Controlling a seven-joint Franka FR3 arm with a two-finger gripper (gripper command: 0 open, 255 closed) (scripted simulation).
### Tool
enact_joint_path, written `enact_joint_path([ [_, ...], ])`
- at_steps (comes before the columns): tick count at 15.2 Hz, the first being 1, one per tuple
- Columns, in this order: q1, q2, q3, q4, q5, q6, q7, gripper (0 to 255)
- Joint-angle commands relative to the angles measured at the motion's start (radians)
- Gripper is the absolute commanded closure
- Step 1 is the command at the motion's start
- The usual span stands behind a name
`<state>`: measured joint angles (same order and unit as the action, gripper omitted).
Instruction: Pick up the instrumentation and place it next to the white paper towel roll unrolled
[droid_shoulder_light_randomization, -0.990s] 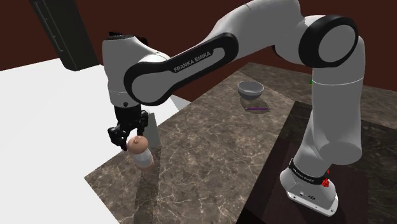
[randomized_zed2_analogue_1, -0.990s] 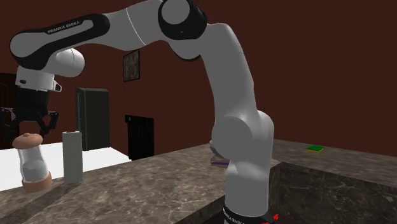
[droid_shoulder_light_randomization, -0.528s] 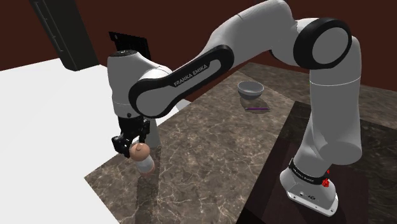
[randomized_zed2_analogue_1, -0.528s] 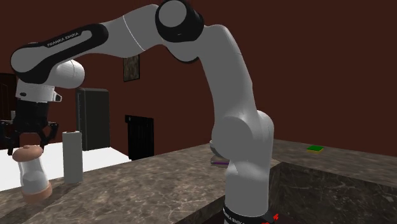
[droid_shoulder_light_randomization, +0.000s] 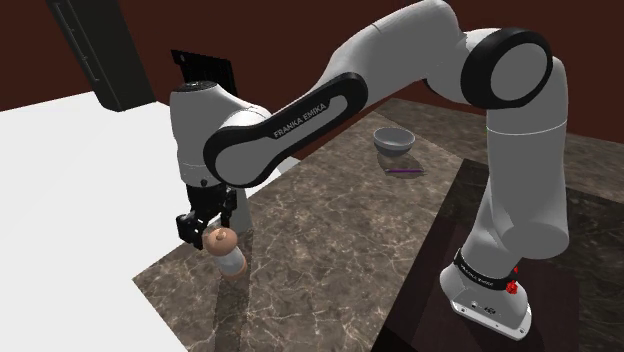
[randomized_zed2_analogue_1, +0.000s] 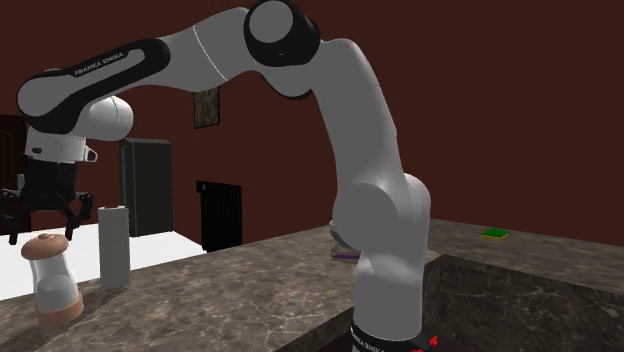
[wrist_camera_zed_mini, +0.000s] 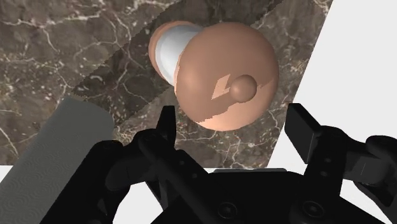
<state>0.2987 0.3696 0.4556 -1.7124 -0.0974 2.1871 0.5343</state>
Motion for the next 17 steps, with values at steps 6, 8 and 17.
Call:
enact_joint_path([
  [6, -0.005, -0.017, 0.003, 0.010, 0.009, -0.026, -0.006, 0],
  [8, -0.014, -0.049, 0.009, 0.035, 0.025, -0.080, -0.016, 0],
  [17, -0.017, -0.060, 0.011, 0.046, 0.031, -0.102, -0.019, 0],
])
